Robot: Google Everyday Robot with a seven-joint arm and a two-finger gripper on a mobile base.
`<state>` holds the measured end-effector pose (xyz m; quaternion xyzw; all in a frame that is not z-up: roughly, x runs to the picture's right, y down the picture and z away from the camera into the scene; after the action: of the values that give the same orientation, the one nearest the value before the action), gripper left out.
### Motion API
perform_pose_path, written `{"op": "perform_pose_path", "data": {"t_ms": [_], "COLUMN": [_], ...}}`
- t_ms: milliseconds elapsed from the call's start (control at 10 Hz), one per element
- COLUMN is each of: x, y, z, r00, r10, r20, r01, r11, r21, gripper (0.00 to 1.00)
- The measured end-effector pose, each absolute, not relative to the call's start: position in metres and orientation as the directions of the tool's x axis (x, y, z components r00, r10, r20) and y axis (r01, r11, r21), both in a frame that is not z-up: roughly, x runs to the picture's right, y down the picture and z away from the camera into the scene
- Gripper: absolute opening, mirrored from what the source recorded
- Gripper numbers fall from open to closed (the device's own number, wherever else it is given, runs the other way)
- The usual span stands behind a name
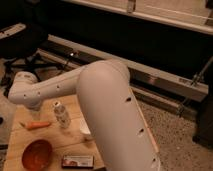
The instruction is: Place the pepper in the ceramic bowl
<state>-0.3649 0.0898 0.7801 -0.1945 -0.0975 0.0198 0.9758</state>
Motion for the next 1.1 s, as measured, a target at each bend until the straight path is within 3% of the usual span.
{"op": "perform_pose_path", "data": {"t_ms": [800,1100], "x": [-0.365,-0.387], "y": [0.09,0.1], "z": [0.78,0.775], "r00": [0.979,0.96], "r10": [0.076,0.025], "r20": [0.187,0.277], "r01": [0.001,0.085], "r11": [0.924,0.922], "r21": [-0.381,-0.378], "gripper": [0.8,0.8]}}
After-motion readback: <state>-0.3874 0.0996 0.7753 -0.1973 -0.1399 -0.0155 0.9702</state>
